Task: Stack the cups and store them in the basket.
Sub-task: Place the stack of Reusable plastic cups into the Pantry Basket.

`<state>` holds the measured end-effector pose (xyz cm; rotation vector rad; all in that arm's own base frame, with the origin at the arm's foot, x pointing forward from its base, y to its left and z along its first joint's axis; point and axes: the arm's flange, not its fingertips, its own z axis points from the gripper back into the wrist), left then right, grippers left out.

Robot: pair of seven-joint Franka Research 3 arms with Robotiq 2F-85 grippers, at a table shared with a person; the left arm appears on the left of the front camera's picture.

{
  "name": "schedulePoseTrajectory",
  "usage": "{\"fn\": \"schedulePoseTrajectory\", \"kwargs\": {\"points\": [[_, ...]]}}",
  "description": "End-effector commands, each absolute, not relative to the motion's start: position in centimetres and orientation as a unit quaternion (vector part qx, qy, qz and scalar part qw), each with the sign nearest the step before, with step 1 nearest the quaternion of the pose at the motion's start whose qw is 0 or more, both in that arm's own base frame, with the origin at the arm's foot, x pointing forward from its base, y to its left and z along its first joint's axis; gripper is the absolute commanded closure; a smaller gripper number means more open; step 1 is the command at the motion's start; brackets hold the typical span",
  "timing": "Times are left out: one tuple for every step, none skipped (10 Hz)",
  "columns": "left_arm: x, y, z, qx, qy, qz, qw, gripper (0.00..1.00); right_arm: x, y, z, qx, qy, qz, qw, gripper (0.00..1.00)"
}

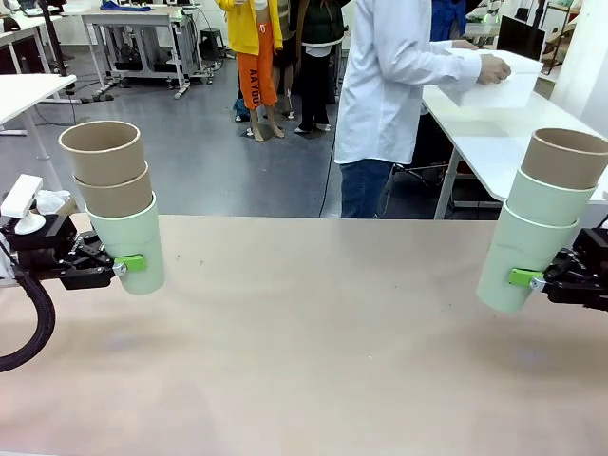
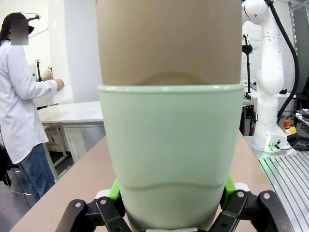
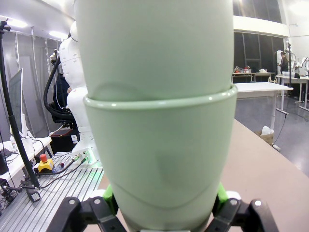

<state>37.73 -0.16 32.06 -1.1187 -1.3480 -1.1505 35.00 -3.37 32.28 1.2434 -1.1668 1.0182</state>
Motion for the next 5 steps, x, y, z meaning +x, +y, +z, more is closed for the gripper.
{"fn": "schedulePoseTrajectory", "kwargs": {"points": [[37.51, -0.35, 32.31, -0.461, -0.561, -0.48, 0.493, 0.15, 35.19, -3.22, 32.72, 0.522, -0.499, 0.429, 0.543, 0.15], [37.51, -0.35, 32.31, -0.461, -0.561, -0.48, 0.493, 0.15, 35.19, -3.22, 32.72, 0.522, -0.499, 0.429, 0.543, 0.15], [37.51, -0.35, 32.31, -0.461, -0.561, -0.48, 0.493, 0.15, 35.19, -3.22, 32.72, 0.522, -0.499, 0.429, 0.543, 0.15], [37.51, -0.35, 32.31, -0.461, -0.561, -0.48, 0.493, 0.15, 35.19, -3.22, 32.72, 0.522, -0.499, 0.429, 0.543, 0.15], [37.51, -0.35, 32.31, -0.461, -0.561, -0.48, 0.493, 0.15, 35.19, -3.22, 32.72, 0.522, -0.499, 0.429, 0.543, 0.15]]}}
